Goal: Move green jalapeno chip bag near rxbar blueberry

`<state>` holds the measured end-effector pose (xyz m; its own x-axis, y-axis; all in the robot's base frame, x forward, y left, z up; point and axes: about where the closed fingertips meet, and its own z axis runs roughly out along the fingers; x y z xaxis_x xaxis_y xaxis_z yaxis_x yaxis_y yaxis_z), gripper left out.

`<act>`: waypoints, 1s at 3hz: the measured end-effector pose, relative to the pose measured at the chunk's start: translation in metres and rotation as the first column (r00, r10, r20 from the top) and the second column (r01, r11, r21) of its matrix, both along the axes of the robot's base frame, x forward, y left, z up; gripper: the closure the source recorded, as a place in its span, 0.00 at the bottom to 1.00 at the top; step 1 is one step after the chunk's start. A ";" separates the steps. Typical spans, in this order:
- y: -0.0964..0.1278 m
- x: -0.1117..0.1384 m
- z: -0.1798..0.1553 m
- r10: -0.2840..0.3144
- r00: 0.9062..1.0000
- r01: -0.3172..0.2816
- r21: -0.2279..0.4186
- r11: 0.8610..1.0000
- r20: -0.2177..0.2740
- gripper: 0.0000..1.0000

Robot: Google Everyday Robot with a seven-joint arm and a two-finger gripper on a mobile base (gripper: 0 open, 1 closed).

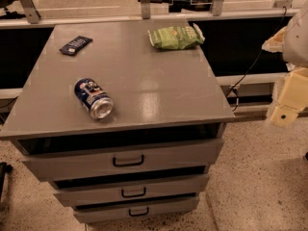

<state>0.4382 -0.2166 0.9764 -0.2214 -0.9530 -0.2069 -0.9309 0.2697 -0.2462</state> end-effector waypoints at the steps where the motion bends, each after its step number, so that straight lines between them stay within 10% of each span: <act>1: 0.001 0.001 0.002 0.004 1.000 -0.004 0.007 1.000 0.010 0.00; 3: 0.021 0.067 -0.012 0.063 0.990 -0.081 0.145 0.986 0.125 0.00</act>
Offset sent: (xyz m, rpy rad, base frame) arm 0.0415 0.0081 -0.0101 0.1393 -0.0863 0.0553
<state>0.5050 -0.1954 0.9639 -0.1186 -0.9219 -0.3689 -0.9153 0.2455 -0.3192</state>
